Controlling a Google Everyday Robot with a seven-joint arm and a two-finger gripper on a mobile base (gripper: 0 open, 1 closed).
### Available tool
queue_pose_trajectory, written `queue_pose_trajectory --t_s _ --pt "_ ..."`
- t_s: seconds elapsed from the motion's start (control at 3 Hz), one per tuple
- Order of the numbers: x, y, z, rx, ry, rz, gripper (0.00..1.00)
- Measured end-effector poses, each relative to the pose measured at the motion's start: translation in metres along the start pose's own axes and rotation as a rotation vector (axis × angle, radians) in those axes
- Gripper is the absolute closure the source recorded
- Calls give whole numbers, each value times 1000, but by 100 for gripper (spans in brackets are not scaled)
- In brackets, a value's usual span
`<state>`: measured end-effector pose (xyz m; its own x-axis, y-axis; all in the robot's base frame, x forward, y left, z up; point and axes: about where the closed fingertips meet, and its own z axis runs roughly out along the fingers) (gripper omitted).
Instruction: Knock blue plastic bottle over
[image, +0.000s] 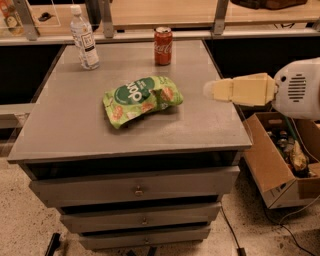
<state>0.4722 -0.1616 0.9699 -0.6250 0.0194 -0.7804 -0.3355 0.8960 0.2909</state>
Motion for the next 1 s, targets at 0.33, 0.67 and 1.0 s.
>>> queue_pose_trajectory --t_s 0.33,0.67,1.0 --pt "-1 5 -1 -23 -19 -52 0" --pt "-4 12 6 -35 -29 -59 0" --pt "-19 39 35 -91 -63 -125 0"
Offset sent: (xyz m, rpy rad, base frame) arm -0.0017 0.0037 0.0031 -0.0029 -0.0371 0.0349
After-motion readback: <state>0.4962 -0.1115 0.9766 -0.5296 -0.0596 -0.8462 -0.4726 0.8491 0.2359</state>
